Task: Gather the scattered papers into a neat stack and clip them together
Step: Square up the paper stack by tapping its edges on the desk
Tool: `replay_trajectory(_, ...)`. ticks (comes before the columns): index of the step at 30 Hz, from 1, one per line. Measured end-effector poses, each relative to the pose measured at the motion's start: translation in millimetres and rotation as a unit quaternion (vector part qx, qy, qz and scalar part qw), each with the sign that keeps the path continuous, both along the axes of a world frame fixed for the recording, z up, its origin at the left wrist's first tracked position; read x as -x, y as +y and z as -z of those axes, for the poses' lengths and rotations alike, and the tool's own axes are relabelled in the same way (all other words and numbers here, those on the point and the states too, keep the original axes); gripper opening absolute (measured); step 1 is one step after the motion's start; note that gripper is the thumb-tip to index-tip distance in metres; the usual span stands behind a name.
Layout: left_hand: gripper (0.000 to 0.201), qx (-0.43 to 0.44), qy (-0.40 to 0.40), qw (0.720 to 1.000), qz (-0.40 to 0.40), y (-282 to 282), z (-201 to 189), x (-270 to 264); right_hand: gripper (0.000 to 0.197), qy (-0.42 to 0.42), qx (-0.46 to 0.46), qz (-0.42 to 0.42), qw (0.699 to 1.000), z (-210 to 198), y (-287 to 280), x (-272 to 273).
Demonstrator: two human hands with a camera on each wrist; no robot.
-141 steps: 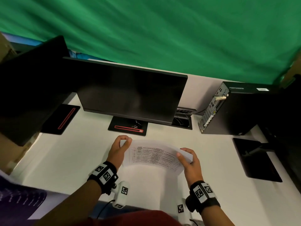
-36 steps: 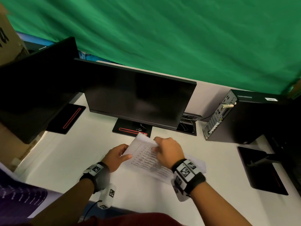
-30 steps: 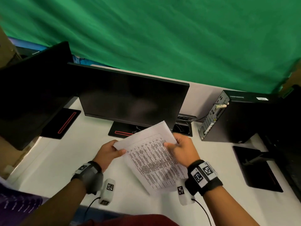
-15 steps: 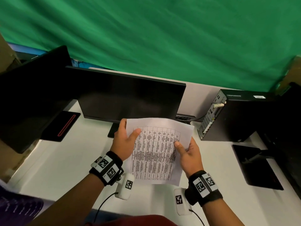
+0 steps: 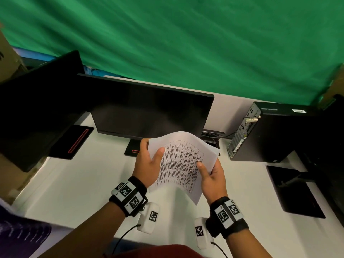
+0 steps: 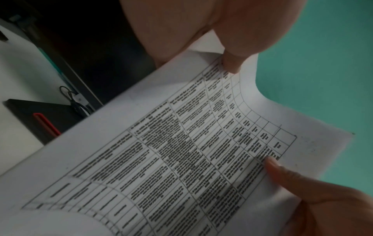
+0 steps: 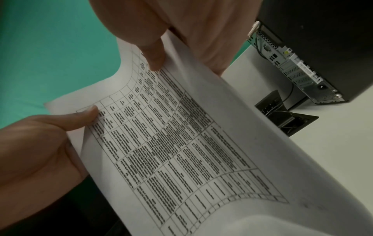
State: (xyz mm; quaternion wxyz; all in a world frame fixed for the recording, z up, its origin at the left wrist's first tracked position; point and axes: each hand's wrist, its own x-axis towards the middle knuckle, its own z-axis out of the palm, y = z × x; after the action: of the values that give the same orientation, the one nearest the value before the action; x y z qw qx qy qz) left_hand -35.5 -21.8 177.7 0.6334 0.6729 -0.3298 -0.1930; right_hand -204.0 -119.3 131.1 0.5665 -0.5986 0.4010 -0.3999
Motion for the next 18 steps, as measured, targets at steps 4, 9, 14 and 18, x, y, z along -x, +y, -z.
replay_trajectory(4,0.024,0.021,-0.004,0.999,-0.025,0,-1,6,0.029,-0.017,0.002,-0.011,1.000,-2,4,-1)
replay_trajectory(9,0.025,0.053,-0.009,0.997,-0.062,1,-11,8,0.031,-0.048,0.021,-0.024,0.998,-14,4,-2)
replay_trajectory(14,0.028,0.031,-0.016,0.999,-0.029,2,7,-2,0.030,-0.014,-0.001,-0.019,1.000,4,-3,3)
replay_trajectory(18,0.029,-0.114,0.016,0.992,0.044,8,55,-9,0.040,0.083,-0.066,-0.055,0.993,44,1,12)
